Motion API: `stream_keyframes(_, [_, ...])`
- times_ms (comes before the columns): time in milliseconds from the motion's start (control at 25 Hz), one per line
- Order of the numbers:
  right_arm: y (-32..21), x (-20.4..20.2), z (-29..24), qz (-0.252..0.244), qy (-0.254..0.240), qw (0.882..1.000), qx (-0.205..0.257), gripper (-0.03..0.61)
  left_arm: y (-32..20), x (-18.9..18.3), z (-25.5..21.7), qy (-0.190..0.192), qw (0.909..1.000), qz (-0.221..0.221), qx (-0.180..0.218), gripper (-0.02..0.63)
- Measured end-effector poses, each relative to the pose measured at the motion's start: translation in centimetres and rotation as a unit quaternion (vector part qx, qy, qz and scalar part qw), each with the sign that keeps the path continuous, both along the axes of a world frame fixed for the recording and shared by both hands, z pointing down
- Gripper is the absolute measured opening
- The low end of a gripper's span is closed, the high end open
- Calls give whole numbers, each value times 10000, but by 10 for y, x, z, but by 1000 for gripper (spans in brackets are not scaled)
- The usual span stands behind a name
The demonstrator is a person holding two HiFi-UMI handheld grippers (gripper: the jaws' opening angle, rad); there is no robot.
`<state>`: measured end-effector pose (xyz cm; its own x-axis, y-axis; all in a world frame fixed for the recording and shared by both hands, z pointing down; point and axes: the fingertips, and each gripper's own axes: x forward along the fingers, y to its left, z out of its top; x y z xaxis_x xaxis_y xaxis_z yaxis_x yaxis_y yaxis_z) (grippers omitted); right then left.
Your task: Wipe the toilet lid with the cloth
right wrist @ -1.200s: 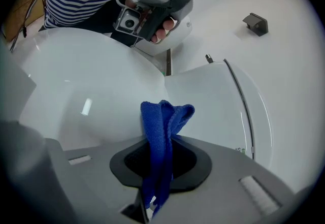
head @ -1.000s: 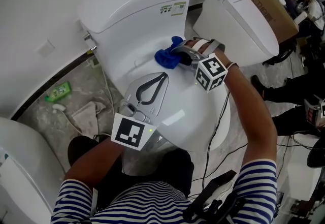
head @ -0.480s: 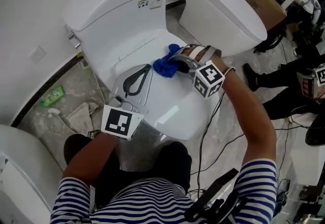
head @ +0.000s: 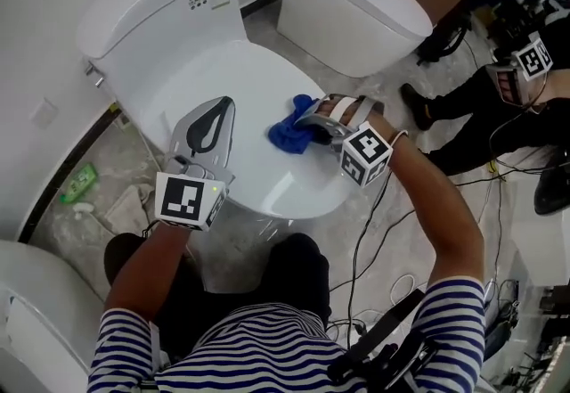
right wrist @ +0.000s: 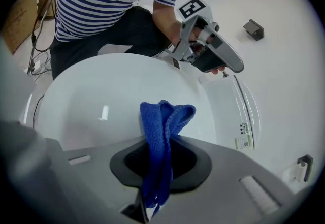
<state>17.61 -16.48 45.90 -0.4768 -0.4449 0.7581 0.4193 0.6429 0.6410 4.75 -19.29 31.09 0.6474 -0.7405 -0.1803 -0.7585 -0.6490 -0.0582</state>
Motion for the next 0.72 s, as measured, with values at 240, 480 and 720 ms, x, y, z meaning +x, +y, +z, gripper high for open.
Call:
stream_keyframes(240, [56, 42, 8, 174, 76, 9998, -9, 63, 13, 14, 5, -67, 9999, 113, -29, 4])
stream_keyframes(480, [98, 80, 13, 320, 130, 9994, -18, 63, 15, 25, 6, -137, 9998, 118, -21, 3])
stream_keyframes(720, [131, 110, 21, 438, 276, 9986, -91, 63, 20, 36, 9, -167, 9998, 142, -15, 4])
